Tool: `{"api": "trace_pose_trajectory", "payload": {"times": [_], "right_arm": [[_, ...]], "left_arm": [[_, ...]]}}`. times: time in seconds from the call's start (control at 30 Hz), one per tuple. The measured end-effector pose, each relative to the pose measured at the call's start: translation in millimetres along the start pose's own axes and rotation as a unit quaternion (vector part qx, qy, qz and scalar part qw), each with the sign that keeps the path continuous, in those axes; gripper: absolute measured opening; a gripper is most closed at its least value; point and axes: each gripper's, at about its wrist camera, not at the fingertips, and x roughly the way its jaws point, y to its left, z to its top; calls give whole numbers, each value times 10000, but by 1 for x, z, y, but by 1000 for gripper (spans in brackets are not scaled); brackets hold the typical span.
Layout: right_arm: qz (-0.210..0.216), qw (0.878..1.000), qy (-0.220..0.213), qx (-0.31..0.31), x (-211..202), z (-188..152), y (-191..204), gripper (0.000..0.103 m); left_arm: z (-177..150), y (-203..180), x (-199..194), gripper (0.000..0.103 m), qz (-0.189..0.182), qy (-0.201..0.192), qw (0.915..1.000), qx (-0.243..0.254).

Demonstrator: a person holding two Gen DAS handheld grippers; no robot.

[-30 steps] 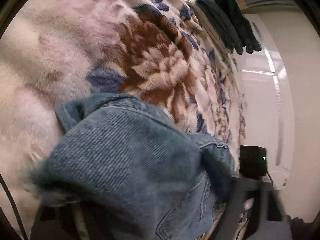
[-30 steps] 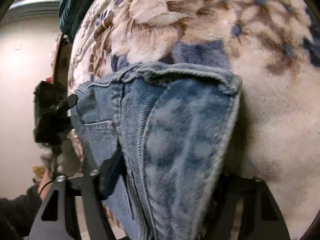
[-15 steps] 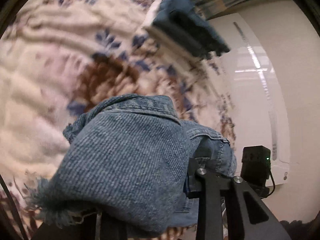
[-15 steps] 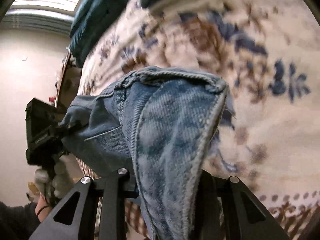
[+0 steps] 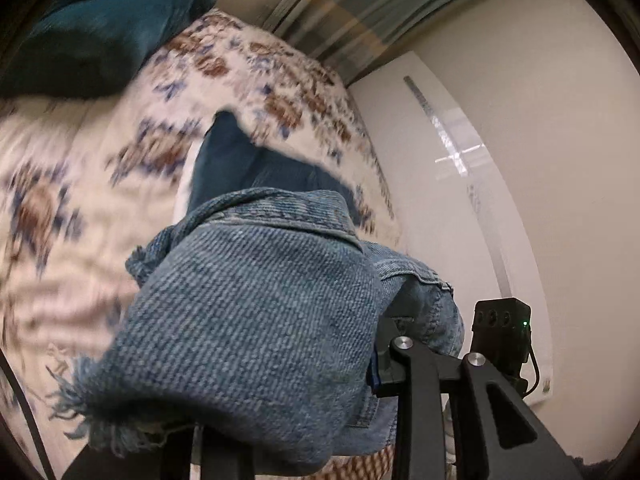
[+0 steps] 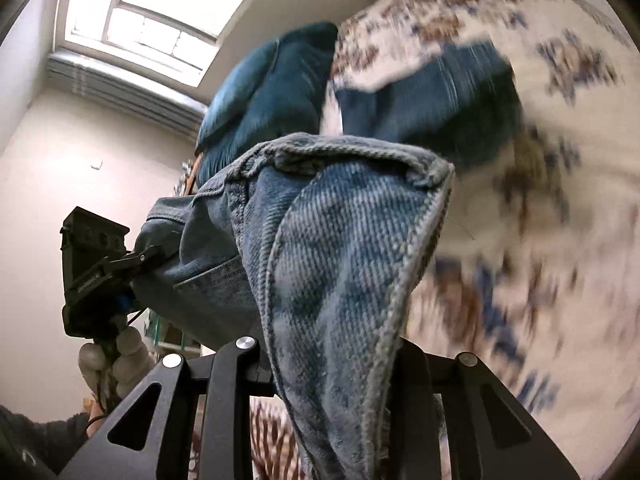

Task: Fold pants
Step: 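Lift the folded shorts with both grippers and carry them onto the folded jeans stack, then lower the shorts onto the stack and open both grippers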

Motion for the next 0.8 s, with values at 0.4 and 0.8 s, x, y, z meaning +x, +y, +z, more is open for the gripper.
{"api": "trace_pose_trajectory", "payload": {"times": [0.4, 0.8], "right_arm": [[-385, 9949, 763, 537, 97, 268, -100, 30], [-1585, 9774, 1091, 870, 118, 305, -162, 80]], "left_arm": [[187, 74, 195, 34, 314, 585, 9955, -671], [200, 137, 241, 83, 482, 1010, 9831, -1448]]}}
